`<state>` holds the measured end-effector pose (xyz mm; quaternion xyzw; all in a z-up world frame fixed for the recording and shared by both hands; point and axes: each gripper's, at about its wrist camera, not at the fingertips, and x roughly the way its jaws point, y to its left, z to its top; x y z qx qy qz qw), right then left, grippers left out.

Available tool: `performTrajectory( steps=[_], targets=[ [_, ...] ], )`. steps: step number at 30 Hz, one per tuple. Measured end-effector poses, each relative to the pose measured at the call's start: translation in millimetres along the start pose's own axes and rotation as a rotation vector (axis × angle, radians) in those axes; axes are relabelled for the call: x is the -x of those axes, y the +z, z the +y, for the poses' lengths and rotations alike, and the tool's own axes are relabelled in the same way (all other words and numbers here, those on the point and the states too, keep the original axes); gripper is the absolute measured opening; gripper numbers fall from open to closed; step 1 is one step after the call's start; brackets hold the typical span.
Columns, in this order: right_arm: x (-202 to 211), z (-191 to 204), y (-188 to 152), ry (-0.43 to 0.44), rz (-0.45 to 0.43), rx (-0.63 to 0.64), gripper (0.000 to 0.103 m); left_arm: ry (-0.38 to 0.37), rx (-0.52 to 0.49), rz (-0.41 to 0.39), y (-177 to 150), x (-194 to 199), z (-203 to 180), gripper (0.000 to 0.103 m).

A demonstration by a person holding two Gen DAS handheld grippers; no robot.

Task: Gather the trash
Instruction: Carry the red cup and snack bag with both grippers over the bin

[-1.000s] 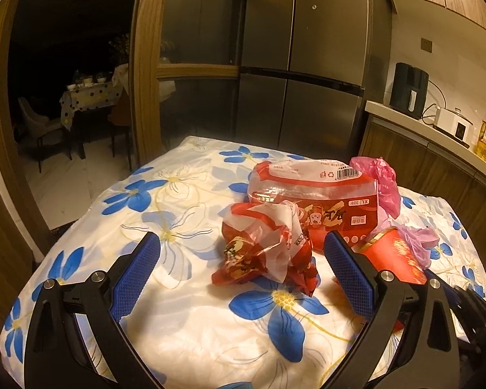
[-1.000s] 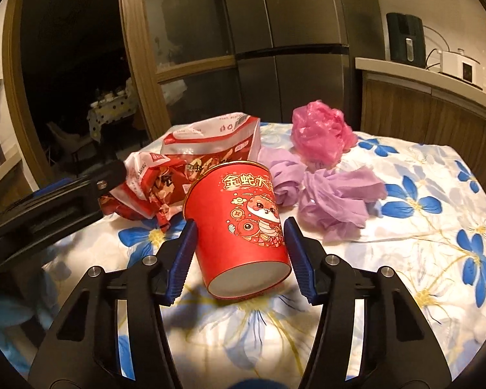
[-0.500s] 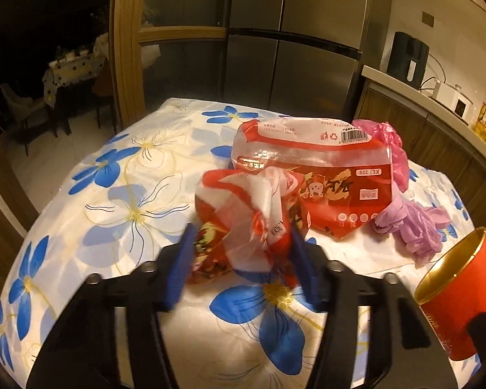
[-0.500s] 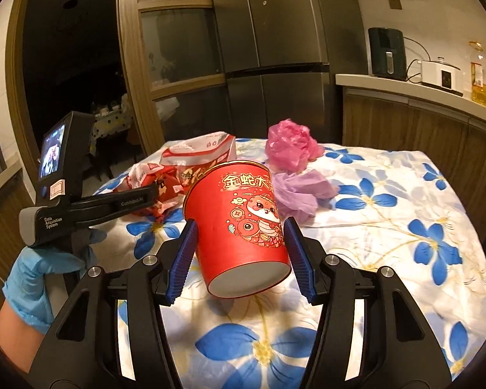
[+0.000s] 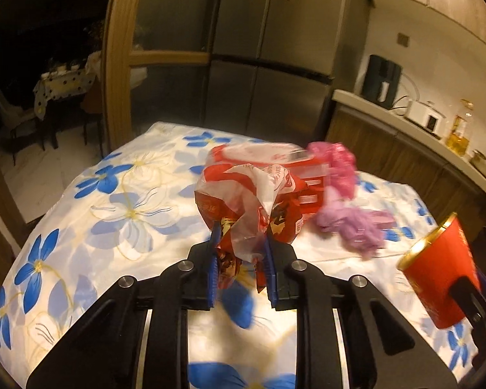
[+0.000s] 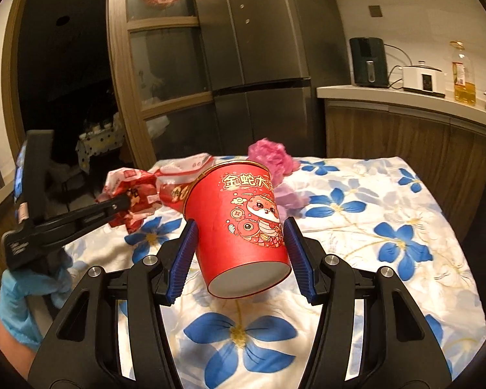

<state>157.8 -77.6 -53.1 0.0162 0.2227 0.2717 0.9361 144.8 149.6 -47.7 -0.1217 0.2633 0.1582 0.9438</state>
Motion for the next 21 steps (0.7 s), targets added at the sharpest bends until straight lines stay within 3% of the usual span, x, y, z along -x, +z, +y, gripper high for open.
performTrajectory(
  steps=[12, 21],
  targets=[
    [49.5, -49.9, 3.2, -0.091, -0.083, -0.088, 0.054, -0.139, -0.091, -0.040, 0.8, 27.1, -72.9, 0.023],
    [97.7, -110.8, 3.1, -0.223, -0.164, -0.172, 0.054, -0.298, -0.207, -0.065, -4.4, 40.2, -165.0, 0.023]
  ],
)
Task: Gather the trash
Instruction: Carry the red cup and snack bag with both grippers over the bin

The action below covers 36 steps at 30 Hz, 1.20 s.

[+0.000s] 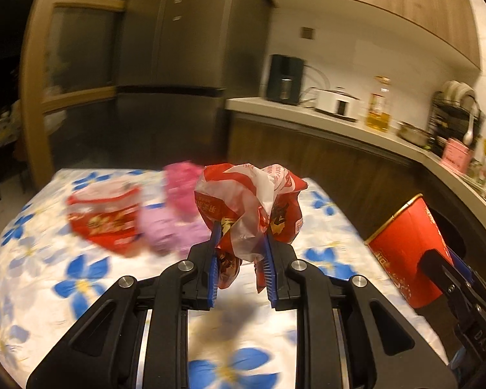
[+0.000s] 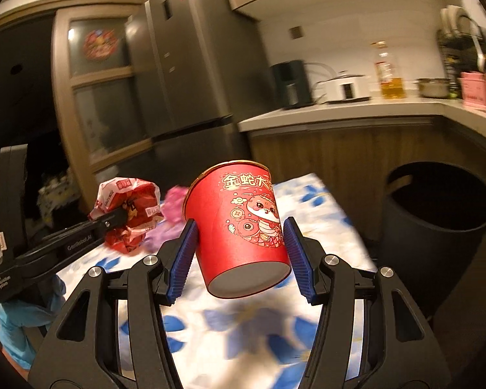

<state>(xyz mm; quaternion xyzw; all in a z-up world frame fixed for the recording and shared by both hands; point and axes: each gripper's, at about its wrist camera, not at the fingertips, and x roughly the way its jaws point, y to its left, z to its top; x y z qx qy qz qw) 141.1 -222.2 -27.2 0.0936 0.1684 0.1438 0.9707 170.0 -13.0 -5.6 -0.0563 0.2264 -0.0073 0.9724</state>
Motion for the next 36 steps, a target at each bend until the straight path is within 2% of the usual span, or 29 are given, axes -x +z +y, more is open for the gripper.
performTrajectory(
  steps=[9, 18, 25, 36],
  targets=[
    [37.3, -91.1, 25.2, -0.192, -0.113, -0.098, 0.054, -0.183, -0.096, -0.029, 16.5, -17.2, -100.5, 0.023],
    [51.0, -159.9, 39.0, -0.338, -0.165, -0.173, 0.054, -0.331, -0.153, -0.040, 26.2, -42.0, -190.4, 0.023],
    [48.5, -194.8, 43.6, -0.402, -0.169, -0.192, 0.054, -0.375, -0.182, -0.030, 25.7, -63.2, -236.4, 0.024],
    [44.6, -223.2, 53.2, -0.440, -0.182, -0.207, 0.054, -0.417, -0.211, 0.001, 19.1, -85.1, -275.3, 0.025]
  ],
)
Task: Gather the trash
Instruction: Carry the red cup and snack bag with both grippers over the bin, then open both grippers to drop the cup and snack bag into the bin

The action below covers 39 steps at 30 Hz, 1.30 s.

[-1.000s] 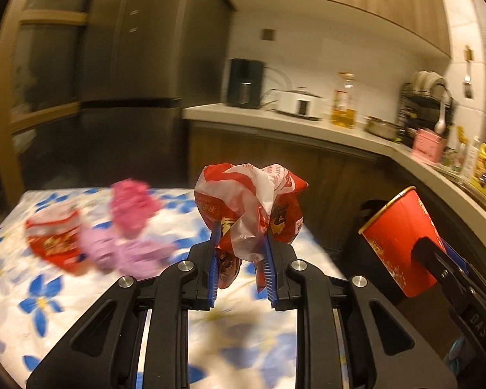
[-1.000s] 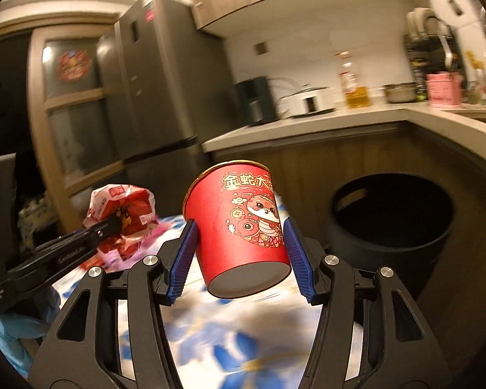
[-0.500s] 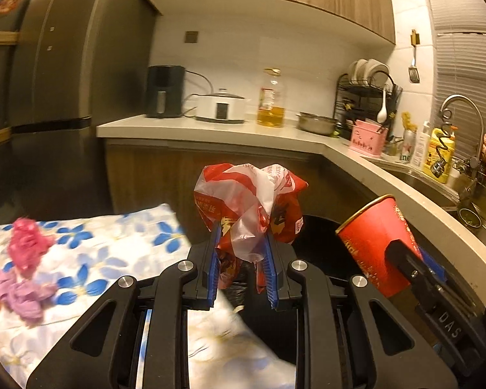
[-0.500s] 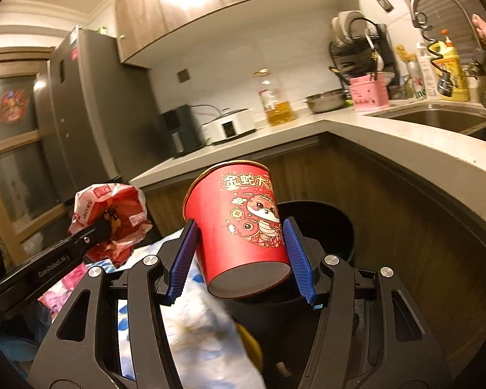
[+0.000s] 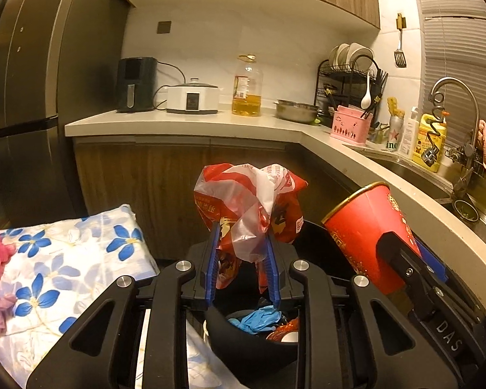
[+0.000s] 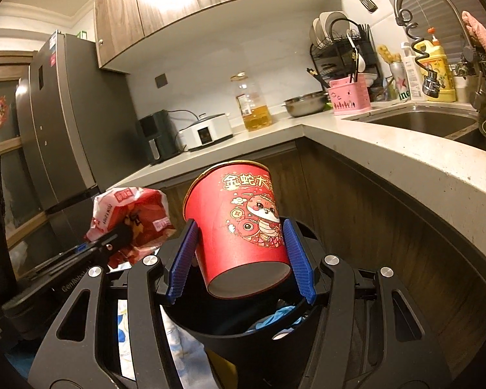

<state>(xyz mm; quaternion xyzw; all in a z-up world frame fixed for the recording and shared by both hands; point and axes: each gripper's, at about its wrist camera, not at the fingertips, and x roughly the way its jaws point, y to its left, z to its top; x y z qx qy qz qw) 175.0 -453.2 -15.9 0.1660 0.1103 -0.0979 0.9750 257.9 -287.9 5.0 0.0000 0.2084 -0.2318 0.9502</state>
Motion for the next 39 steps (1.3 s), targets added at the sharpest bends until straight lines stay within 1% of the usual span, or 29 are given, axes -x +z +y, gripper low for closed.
performTrajectory(
  steps=[15, 30, 39],
  targets=[
    [-17.5, -6.1, 0.5, -0.010, 0.018, -0.016, 0.055, -0.014, -0.007, 0.039, -2.3, -24.7, -7.5, 0.028],
    [-28.8, -6.8, 3.0, -0.014, 0.034, -0.033, 0.056, -0.018, -0.008, 0.069, -6.1, -38.5, -8.4, 0.033],
    [-34.8, -2.7, 6.1, -0.008, 0.036, -0.025, 0.056, -0.019, -0.006, 0.078, -6.6, -41.4, -5.9, 0.034]
  ],
)
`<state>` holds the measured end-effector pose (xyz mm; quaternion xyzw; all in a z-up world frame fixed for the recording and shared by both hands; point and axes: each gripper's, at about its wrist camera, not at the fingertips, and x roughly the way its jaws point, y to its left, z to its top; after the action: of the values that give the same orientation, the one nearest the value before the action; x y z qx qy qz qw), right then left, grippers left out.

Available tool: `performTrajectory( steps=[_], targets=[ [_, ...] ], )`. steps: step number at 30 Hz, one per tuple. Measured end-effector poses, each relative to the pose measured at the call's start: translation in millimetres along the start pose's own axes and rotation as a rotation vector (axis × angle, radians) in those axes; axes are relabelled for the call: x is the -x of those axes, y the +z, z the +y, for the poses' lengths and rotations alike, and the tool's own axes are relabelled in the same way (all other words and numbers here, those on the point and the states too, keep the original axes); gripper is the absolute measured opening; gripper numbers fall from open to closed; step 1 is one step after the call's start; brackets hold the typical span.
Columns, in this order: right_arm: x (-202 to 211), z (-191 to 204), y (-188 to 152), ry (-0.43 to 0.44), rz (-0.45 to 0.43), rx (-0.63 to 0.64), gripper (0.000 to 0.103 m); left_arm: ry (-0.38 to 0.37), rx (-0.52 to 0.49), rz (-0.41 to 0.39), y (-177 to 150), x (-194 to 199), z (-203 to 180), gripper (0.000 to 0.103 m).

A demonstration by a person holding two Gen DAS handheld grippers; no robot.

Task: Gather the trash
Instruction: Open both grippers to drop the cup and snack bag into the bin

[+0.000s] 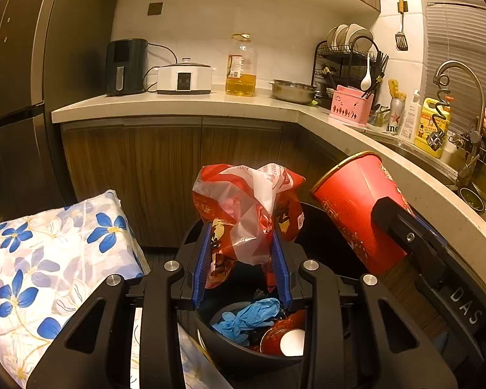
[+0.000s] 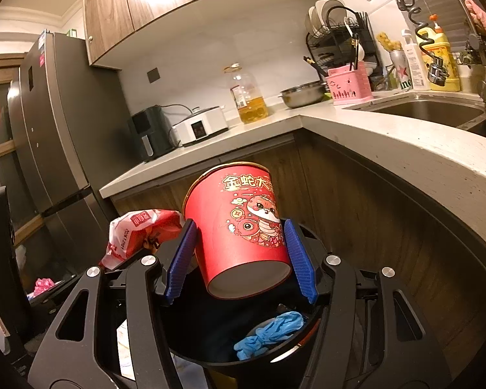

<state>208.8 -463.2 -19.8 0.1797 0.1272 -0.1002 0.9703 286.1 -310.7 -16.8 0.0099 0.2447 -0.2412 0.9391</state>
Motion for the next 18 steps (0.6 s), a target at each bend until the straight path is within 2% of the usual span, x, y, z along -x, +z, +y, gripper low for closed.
performTrajectory(
  steps=[5, 7, 9, 11, 13, 18],
  targets=[
    [-4.4, 0.7, 0.6, 0.001, 0.008, -0.003, 0.056, 0.001, 0.001, 0.000, -0.1, -0.2, 0.9, 0.038],
    [-6.5, 0.3, 1.0, 0.001, 0.013, -0.007, 0.065, 0.004, 0.001, -0.001, 0.0, -0.2, 0.7, 0.049],
    [-8.0, -2.2, 2.1, -0.002, 0.012, -0.018, 0.069, 0.006, 0.006, -0.003, -0.3, -0.5, 2.6, 0.057],
    [-7.9, -4.0, 2.3, -0.004, 0.012, -0.026, 0.069, 0.004, 0.008, 0.002, -1.4, -1.1, 4.6, 0.059],
    [-6.9, -5.6, 2.8, -0.007, 0.010, -0.033, 0.070, 0.011, 0.014, 0.006, -2.2, -1.9, 7.7, 0.068],
    [-0.7, -5.3, 1.4, -0.013, 0.006, -0.031, 0.072, 0.020, 0.048, 0.014, -5.4, 1.8, 19.0, 0.079]
  ],
)
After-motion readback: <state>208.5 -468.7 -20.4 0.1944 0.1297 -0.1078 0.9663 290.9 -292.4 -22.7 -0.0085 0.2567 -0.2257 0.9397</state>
